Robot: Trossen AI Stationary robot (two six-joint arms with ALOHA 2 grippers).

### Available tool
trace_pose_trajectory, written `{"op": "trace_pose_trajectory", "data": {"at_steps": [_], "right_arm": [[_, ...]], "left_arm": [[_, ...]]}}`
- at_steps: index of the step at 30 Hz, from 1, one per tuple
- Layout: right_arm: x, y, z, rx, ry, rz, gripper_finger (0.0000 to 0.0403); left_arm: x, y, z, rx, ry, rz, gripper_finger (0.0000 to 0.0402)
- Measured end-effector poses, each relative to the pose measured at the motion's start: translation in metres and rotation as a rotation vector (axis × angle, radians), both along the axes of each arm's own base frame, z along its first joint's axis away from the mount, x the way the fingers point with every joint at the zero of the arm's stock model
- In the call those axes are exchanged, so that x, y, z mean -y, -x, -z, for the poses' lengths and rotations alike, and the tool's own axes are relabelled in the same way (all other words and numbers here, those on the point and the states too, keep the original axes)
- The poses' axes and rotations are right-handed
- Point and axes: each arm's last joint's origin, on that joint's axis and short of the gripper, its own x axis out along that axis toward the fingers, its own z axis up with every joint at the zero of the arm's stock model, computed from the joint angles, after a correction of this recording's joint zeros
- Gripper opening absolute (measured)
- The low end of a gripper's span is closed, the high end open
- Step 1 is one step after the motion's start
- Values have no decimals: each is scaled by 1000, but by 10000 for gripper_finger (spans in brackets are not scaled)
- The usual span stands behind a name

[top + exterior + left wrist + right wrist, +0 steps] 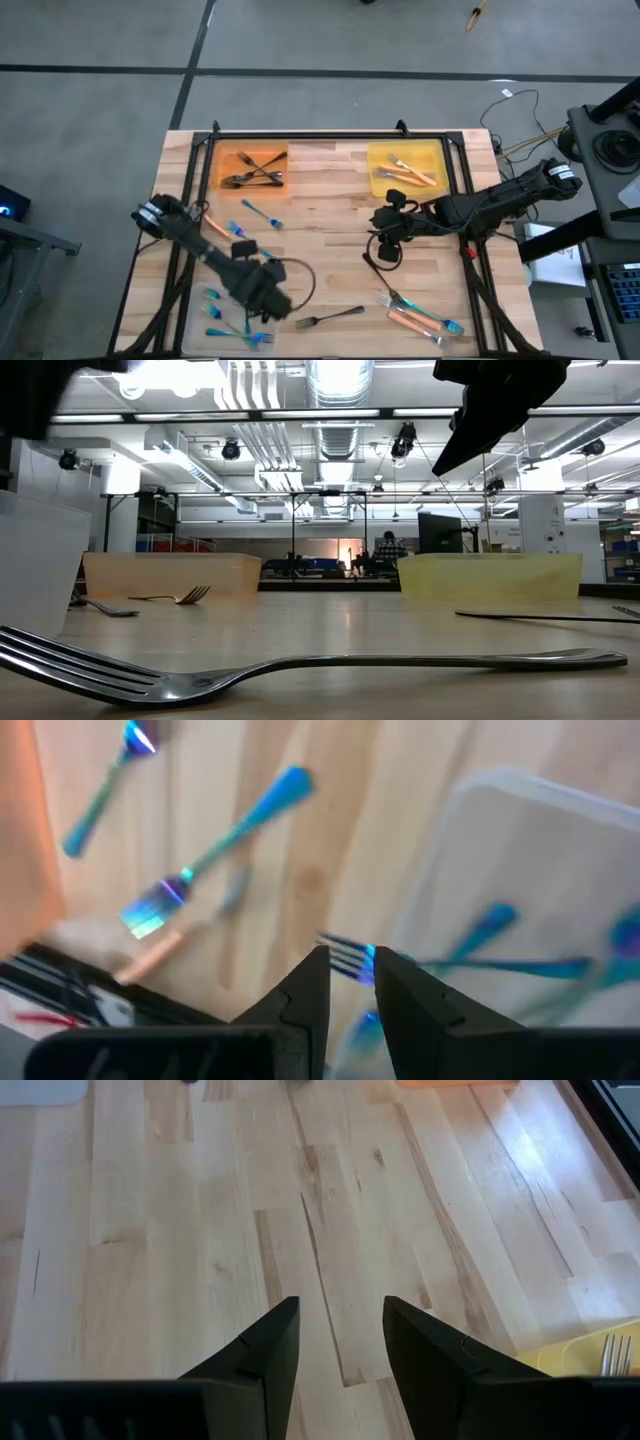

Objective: Sort silverware by color (type)
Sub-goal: Put the blue fork into the transparent bin

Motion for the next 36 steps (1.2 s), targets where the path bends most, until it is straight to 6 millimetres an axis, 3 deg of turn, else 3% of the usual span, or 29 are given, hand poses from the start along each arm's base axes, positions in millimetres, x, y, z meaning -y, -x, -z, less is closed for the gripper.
{"op": "trace_pose_trajectory", "data": {"at_steps": [5,10,15,21,29,36], "right_arm": [[0,0,0,0,0,0,137],[0,0,0,0,0,0,137],[0,0,0,0,0,0,137],[0,0,0,0,0,0,137],[0,0,0,0,0,0,137],[0,0,0,0,0,0,137]], "left_arm": [[-38,-10,10,-28,13,70,63],[-78,-12,19,84,27,130,63],[-110,4,32,246,78,260,63],[-148,27,47,353,52,161,63],[-178,38,61,295,56,236,63],[-189,25,75,374,160,275,64]]}}
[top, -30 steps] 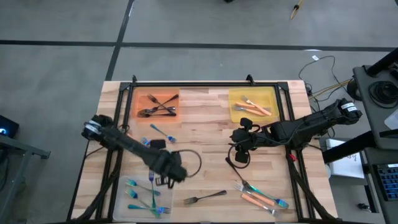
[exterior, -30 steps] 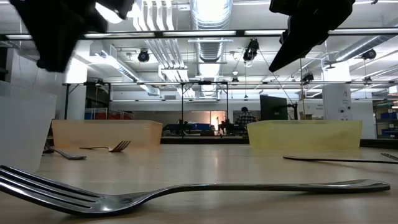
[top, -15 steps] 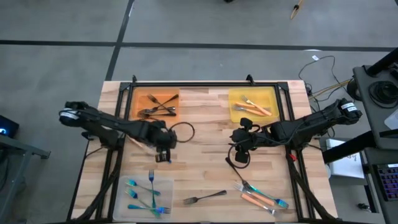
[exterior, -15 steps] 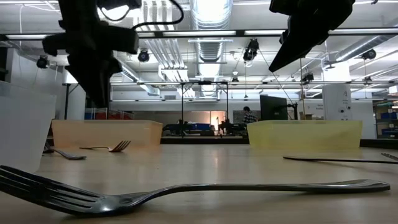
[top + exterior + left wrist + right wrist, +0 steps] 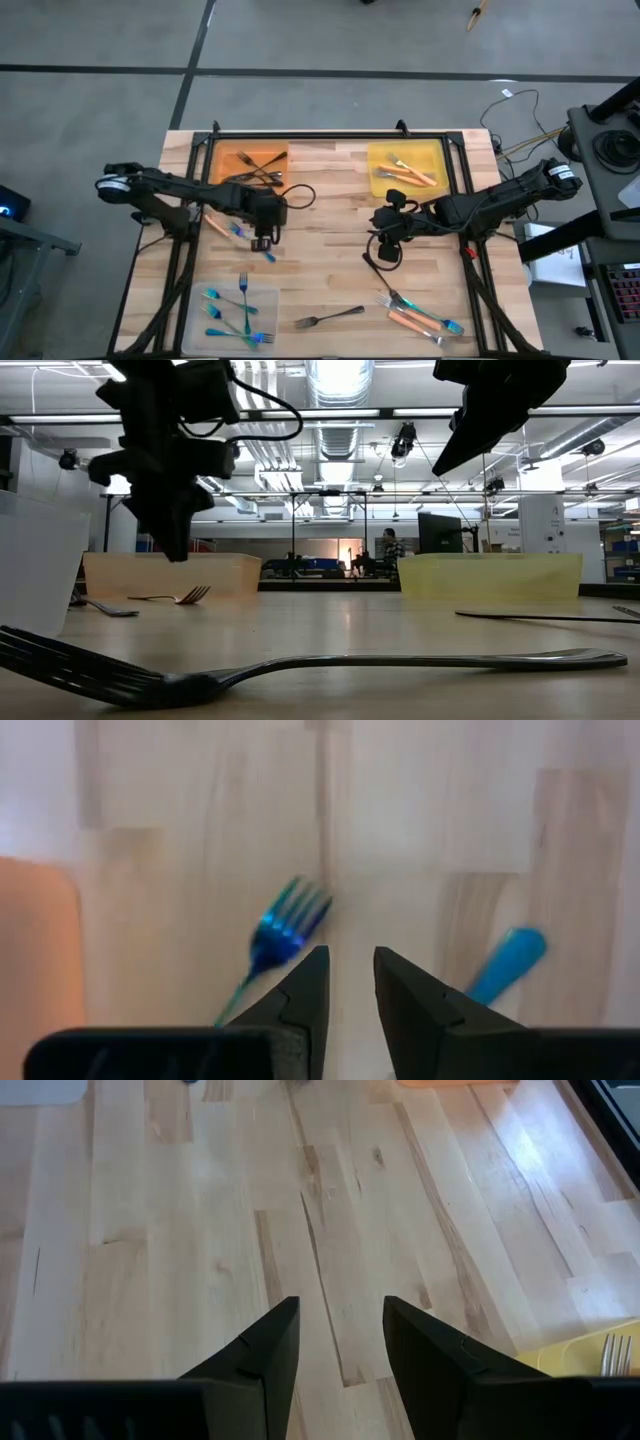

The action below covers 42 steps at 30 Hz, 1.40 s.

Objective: Sort silverware by color (type)
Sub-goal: Put the blue fork into the transparent bin

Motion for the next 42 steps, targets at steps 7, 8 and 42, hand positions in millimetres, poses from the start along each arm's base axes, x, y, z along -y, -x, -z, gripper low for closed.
{"op": "trace_pose_trajectory", "data": {"at_steps": [7,8,42], "right_arm": [[0,0,0,0,0,0,137],[0,0,0,0,0,0,137],[0,0,0,0,0,0,137]], "left_arm": [[-6,-2,2,18,-130,-240,106],[-6,-1,3,10,-130,-246,116],[-49,3,57,-234,-29,151,135]]}}
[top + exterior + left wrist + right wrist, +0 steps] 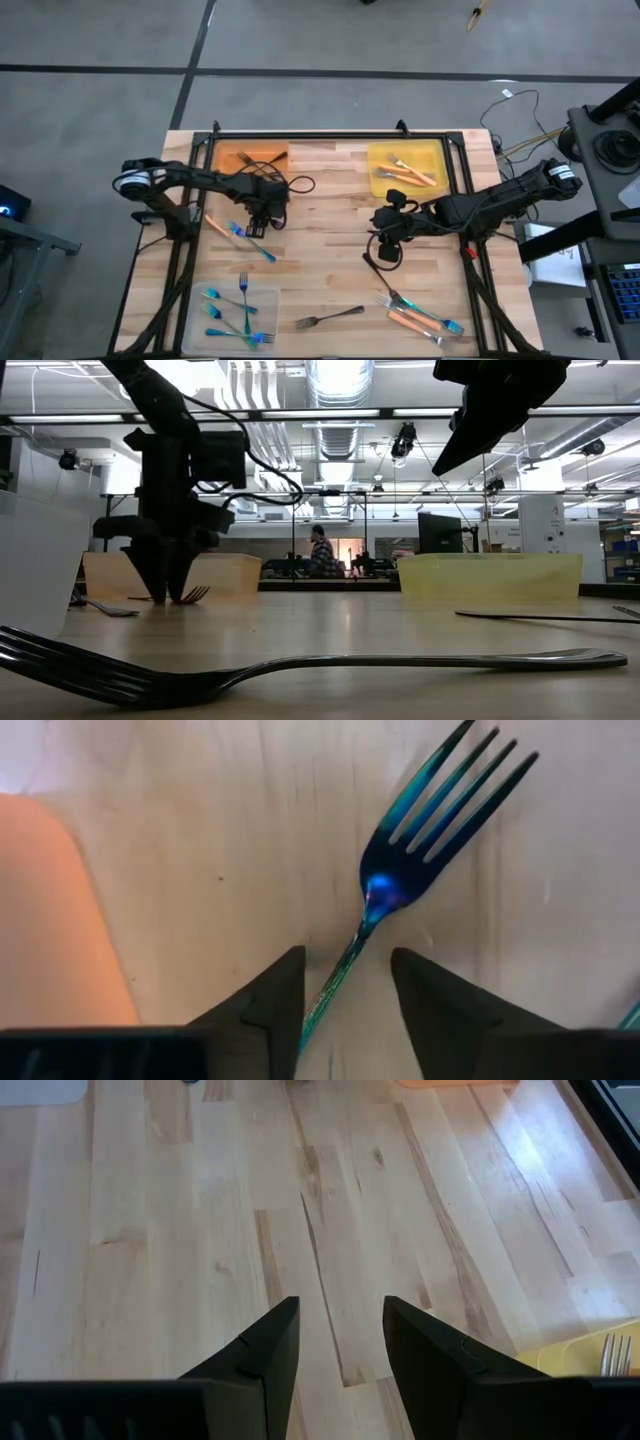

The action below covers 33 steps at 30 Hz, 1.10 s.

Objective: Sort silverware by color (type)
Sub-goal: Put the blue fork into the transparent bin

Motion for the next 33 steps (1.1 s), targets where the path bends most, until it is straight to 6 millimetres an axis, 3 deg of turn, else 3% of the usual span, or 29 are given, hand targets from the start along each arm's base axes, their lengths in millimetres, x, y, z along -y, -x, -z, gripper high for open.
{"op": "trace_pose_trajectory", "data": {"at_steps": [9,19,27,33], "right_arm": [[0,0,0,0,0,0,137],[0,0,0,0,0,0,137],[0,0,0,0,0,0,137],[0,0,0,0,0,0,137]], "left_arm": [[-9,-10,0,6,60,-93,10],[-12,-13,-11,5,75,-251,2],[-13,-36,-48,51,70,-268,1],[14,-54,-76,94,132,-274,0]]}}
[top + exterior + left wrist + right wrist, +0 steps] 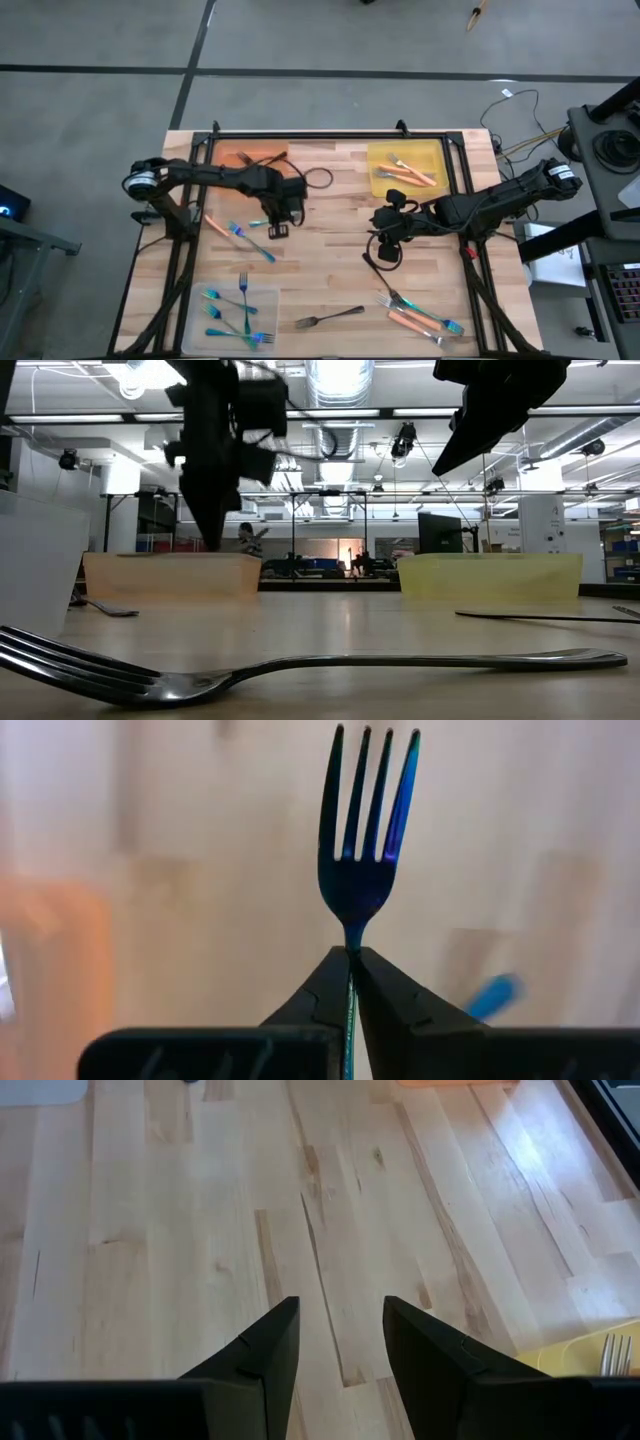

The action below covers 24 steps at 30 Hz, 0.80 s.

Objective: Sort silverware by color (type)
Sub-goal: Put the blue fork into the transparent bin

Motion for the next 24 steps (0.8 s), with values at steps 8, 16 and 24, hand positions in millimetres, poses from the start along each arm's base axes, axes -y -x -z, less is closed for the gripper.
{"op": "trace_pose_trajectory", "data": {"at_steps": [8,16,24], "right_arm": [[0,0,0,0,0,0,137],[0,0,0,0,0,0,137],[0,0,0,0,0,0,137]], "left_arm": [[80,-3,-32,-36,-65,78,0],[144,13,-58,-55,-50,23,6],[208,44,-68,-88,47,-75,7]]}}
